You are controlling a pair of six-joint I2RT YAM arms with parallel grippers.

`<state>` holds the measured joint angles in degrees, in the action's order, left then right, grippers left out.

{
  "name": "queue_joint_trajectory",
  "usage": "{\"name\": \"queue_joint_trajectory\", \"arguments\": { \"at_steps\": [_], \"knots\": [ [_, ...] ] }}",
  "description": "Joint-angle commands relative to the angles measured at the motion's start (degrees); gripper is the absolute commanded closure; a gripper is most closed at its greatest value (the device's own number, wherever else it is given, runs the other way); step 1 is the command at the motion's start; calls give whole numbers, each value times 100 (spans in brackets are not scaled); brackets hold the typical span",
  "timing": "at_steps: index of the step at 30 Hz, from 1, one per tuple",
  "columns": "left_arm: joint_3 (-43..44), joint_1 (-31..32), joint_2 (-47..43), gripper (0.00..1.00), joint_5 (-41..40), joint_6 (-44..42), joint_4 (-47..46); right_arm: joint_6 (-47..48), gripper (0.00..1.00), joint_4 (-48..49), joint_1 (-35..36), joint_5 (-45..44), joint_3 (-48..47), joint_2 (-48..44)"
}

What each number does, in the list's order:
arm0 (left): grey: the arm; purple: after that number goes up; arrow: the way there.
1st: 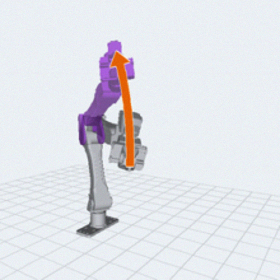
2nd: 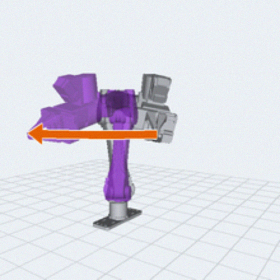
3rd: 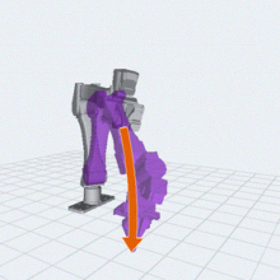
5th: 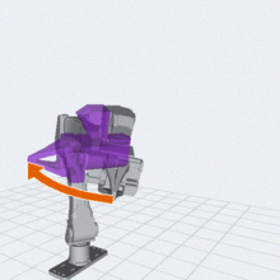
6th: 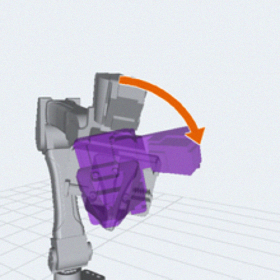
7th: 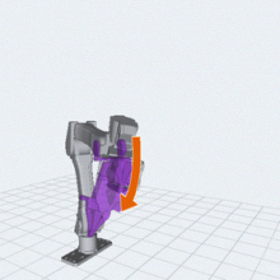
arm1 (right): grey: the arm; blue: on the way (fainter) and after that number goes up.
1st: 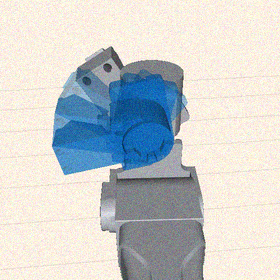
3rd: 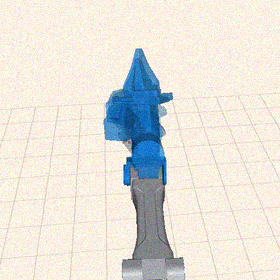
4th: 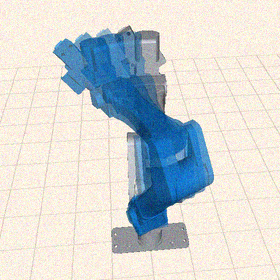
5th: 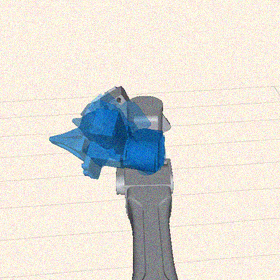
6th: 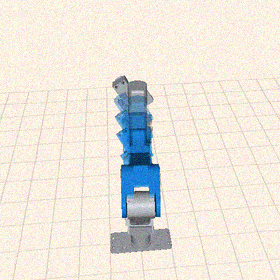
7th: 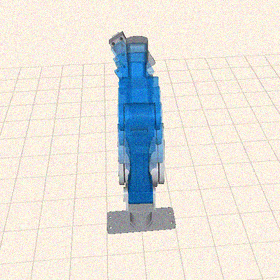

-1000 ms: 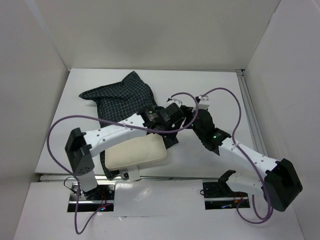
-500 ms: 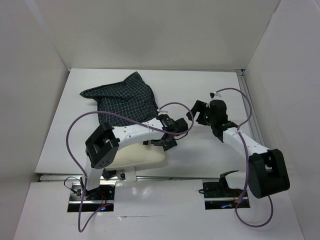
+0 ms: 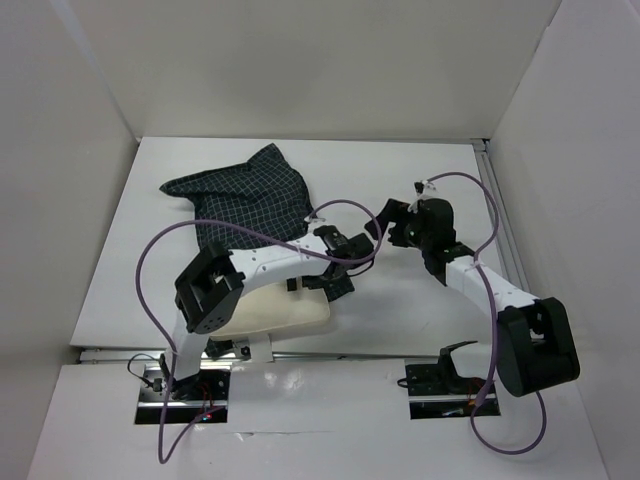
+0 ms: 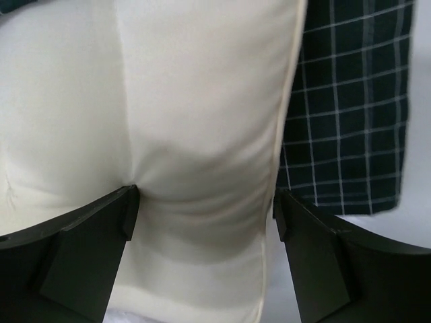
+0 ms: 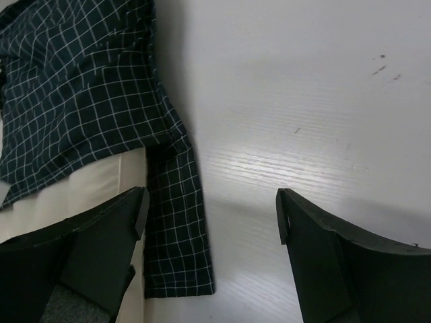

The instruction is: Put the pillow into the pillowcase

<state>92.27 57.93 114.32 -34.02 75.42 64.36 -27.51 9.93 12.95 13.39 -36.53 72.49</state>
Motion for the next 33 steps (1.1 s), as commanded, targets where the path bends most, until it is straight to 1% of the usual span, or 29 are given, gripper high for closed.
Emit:
{"name": "queue_joint_trajectory", "arguments": {
  "at_steps": [1, 2, 3, 7, 8, 9, 10, 11, 12, 13, 15, 16, 17, 18, 19, 21, 22, 23, 25, 27, 29, 30, 31, 33],
  "knots": [
    [-6, -370, 222, 0, 280, 115, -167, 149, 12, 589, -12, 541, 137, 11],
    [-94, -431, 152, 0, 282, 114, -543, 149, 12, 658, -12, 603, 138, 11],
    [-199, -510, 91, 0, 352, 0, -730, 149, 12, 737, -12, 734, 199, 11],
    [-350, -633, 90, 0, 352, -219, -1100, 149, 12, 791, -12, 797, 261, 11],
    [-350, -704, 264, 7, 491, -316, -1179, 201, 12, 791, -12, 858, 261, 11],
    [-350, -704, 266, 22, 554, -430, -1180, 202, 12, 791, -12, 859, 261, 11],
    [-350, -774, 440, 54, 607, -518, -1250, 202, 12, 843, -12, 859, 322, 11],
    [-350, -827, 520, 100, 607, -519, -1198, 202, 12, 939, -12, 1006, 322, 11],
    [-280, -827, 573, 100, 607, -519, -1145, 271, 12, 1010, -12, 1078, 383, 11],
    [-219, -827, 574, 100, 555, -763, -1145, 368, 12, 1071, -12, 1157, 453, 11],
    [-140, -827, 364, 100, 336, -765, -935, 605, 12, 1213, 40, 1498, 454, 151],
    [-139, -766, 197, 100, 30, -818, -812, 867, 11, 1300, 154, 1552, 454, 212],
    [-139, -766, -213, 100, -112, -818, -732, 1018, 8, 1361, 233, 1553, 454, 370],
    [-69, -705, -444, 100, -270, -818, -645, 1263, 8, 1362, 321, 1553, 385, 476],
    [-69, -704, -672, 100, -602, -870, -644, 1396, 8, 1362, 444, 1640, 219, 607],
    [-130, -704, -1277, 100, -790, -984, -696, 1590, 7, 1415, 559, 1789, 33, 1036],
    [-130, -704, -1437, 100, -895, -1211, -766, 1756, 6, 1484, 629, 1895, -124, 1187],
    [-130, -704, -1561, 100, -896, -1266, -767, 1827, 0, 1546, 630, 2000, -196, 1337],
    [-130, -757, -1781, 100, -1053, -1397, -767, 1950, 2, 1810, 691, 2246, -466, 1811],
    [-60, -757, -1782, 100, -1054, -1468, -767, 2012, 2, 2002, 779, 2369, -661, 2188],
    [89, -757, -1782, 100, -1054, -1529, -618, 2065, 2, 2257, 910, 2318, -863, 2348],
    [89, -757, -1782, 100, -1106, -1417, -496, 2117, 2, 2502, 972, 2318, -864, 2349],
    [142, -757, -1782, 100, -1107, -1416, -407, 2118, 2, 2566, 973, 2152, -969, 2410],
    [142, -757, -1782, 100, -1107, -1416, -310, 2372, 0, 2566, 973, 2089, -1154, 2358]
  ]
}}
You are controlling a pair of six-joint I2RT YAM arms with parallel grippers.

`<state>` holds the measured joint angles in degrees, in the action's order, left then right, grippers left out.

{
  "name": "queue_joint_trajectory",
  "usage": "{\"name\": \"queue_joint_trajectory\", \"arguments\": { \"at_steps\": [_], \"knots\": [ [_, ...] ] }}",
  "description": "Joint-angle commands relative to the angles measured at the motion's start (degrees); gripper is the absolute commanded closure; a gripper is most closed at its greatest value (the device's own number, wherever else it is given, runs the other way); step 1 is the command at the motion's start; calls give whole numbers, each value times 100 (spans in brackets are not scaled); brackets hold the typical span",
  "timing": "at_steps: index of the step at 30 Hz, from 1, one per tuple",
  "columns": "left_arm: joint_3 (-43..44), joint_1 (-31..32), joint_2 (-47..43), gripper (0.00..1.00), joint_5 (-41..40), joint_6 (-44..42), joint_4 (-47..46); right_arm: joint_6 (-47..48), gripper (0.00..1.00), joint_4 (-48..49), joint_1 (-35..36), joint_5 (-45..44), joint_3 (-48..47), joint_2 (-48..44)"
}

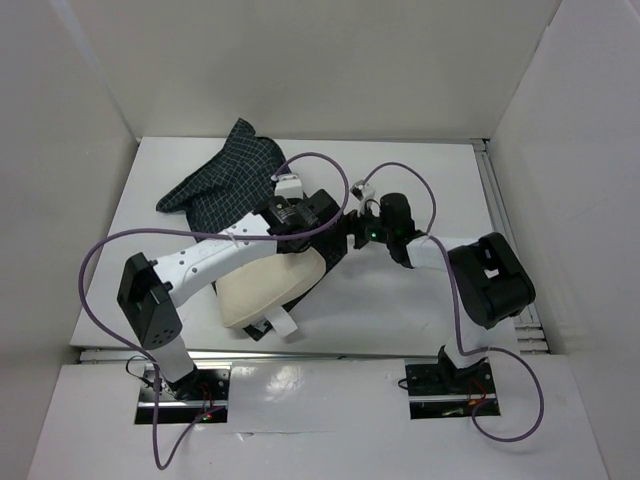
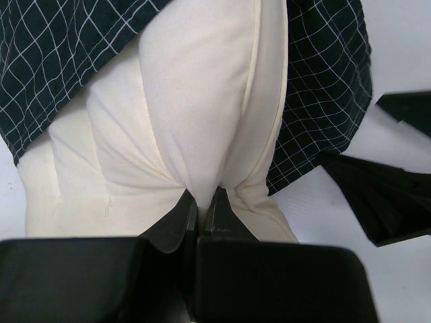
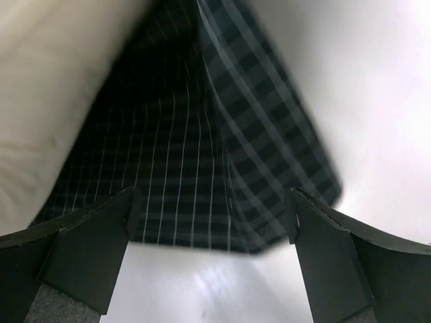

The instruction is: Put the pillow into the pillowcase

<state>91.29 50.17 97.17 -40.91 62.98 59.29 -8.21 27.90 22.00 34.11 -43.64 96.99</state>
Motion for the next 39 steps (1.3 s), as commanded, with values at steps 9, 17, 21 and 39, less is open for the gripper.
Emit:
{"name": "queue_joint_trajectory", "arguments": {
  "at_steps": [9, 17, 21, 39],
  "knots": [
    [-146, 19, -645, 100, -366, -356, -135, 1164, 0, 120, 181, 790, -1865, 750],
    [-85, -157, -585, 100, -418, -611, -539, 979, 17, 14, 586, 1633, -2561, 1648],
    [-206, -271, -532, 100, -339, -796, -839, 182, 100, 758, 586, 1388, -2326, 1473],
    [1322, -1397, 2298, 100, 1462, -295, -1937, -462, 100, -565, 902, 1547, 426, -1711]
  ]
}}
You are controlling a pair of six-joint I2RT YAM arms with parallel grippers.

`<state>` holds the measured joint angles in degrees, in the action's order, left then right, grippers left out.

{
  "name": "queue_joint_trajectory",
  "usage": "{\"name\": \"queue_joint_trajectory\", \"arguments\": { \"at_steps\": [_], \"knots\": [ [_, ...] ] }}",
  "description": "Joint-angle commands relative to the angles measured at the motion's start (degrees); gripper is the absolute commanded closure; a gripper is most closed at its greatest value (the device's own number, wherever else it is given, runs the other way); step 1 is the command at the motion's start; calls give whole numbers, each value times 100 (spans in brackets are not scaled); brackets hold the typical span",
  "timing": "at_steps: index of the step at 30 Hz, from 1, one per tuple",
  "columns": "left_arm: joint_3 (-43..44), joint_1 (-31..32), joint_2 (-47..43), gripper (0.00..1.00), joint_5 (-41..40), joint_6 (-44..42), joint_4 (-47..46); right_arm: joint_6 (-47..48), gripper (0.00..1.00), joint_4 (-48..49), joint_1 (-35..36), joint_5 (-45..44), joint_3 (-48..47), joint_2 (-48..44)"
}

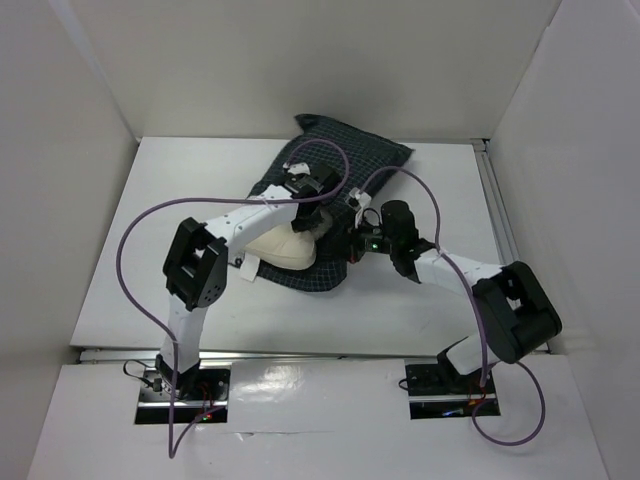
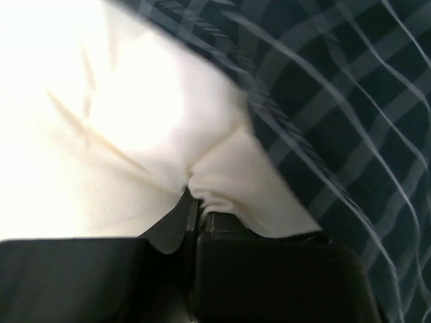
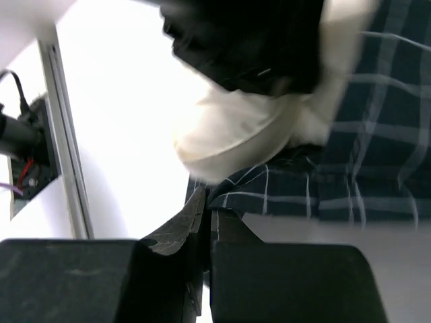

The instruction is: Put the pillow into the pillowcase

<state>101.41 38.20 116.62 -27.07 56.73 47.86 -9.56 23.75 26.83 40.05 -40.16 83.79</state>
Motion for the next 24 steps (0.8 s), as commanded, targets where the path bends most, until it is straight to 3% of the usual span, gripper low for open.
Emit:
{"name": "queue_joint_trajectory", "arguments": {
  "at_steps": [1, 6, 9, 13, 16, 21, 23, 24],
  "knots": [
    [310, -129, 283, 100, 79, 408, -874, -249, 100, -212, 489, 821, 79, -181],
    [-120, 196, -183, 100, 386, 470, -1718, -107, 100, -108, 831, 1020, 53, 401],
    [-243, 197, -245, 100, 1051, 297, -2129, 67, 100, 94, 1165, 1179, -18, 691],
    [-122, 504, -298, 100, 1028, 163, -2131, 288, 100, 87, 1219, 1330, -18, 876],
    [-322, 505, -648, 100, 1107, -56, -2244, 349, 98, -27, 1219, 454, 270, 298],
    [-525, 557, -965, 100, 1010, -144, -2403, 350, 92, -474, 1219, -1541, 808, -1539],
    [-525, 557, -1035, 100, 862, -276, -2404, 350, 54, -957, 1219, -2121, 668, -1795],
    [-525, 618, -1036, 100, 861, -276, -2343, 245, 39, -1482, 1219, -3029, 572, -1944]
  ]
}}
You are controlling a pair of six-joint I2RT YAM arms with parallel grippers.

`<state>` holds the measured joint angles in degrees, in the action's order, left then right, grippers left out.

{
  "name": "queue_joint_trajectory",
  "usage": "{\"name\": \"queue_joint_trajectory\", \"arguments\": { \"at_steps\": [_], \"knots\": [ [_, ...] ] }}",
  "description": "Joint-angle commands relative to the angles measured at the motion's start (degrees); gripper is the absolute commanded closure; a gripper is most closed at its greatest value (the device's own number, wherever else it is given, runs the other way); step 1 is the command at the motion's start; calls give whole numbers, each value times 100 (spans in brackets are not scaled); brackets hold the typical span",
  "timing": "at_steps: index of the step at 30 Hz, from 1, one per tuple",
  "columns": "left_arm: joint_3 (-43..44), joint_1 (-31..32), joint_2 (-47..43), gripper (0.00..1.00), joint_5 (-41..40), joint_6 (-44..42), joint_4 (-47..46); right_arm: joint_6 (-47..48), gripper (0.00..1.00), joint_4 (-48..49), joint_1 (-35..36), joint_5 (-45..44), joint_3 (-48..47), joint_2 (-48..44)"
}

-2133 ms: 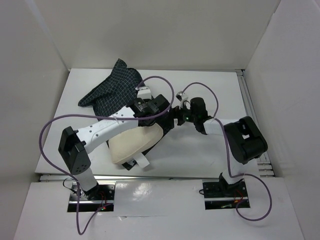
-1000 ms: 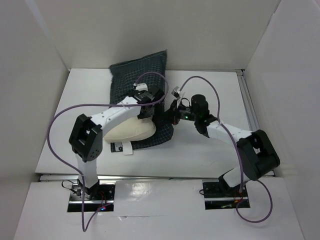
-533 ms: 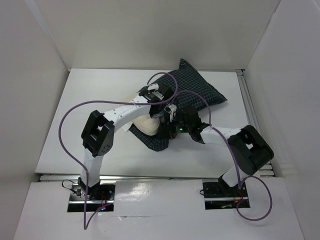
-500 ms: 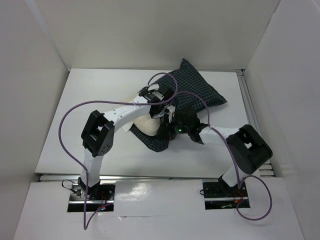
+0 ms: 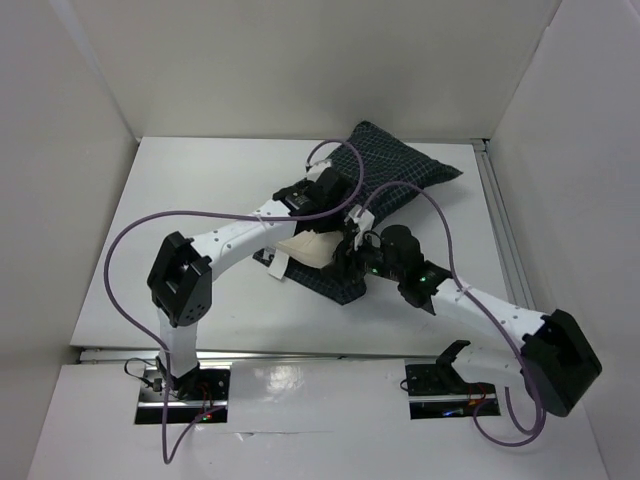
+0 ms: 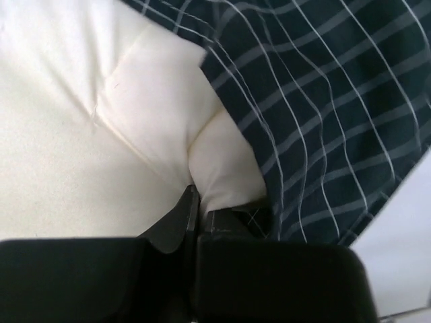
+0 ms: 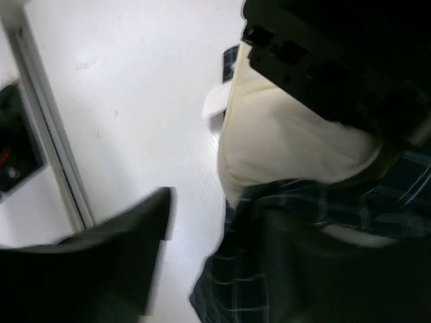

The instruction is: Put the pillow into the pillowcase

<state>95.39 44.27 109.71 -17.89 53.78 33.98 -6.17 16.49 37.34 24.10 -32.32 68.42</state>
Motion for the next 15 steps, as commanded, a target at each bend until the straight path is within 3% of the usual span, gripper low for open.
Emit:
{"name": "queue_joint_trajectory", "arguments": {
  "at_steps": [1, 2, 3, 9, 15],
  "knots": [
    [128, 11, -415, 100, -57, -60, -954, -225, 30, -1040, 168, -1808, -457, -409],
    [129, 11, -468, 100, -57, -61, -1024, -226, 20, -1304, 168, -2212, -582, -478],
    [68, 64, -573, 100, -161, -139, -1086, -296, 20, -1759, 168, -2982, -800, -479],
    [5, 64, -697, 100, -215, -262, -1086, -445, 12, -2615, 168, -4657, -1575, -593],
    [58, 64, -697, 100, -215, -315, -1086, 458, 10, -1897, 168, -5117, -2110, -497]
  ]
}}
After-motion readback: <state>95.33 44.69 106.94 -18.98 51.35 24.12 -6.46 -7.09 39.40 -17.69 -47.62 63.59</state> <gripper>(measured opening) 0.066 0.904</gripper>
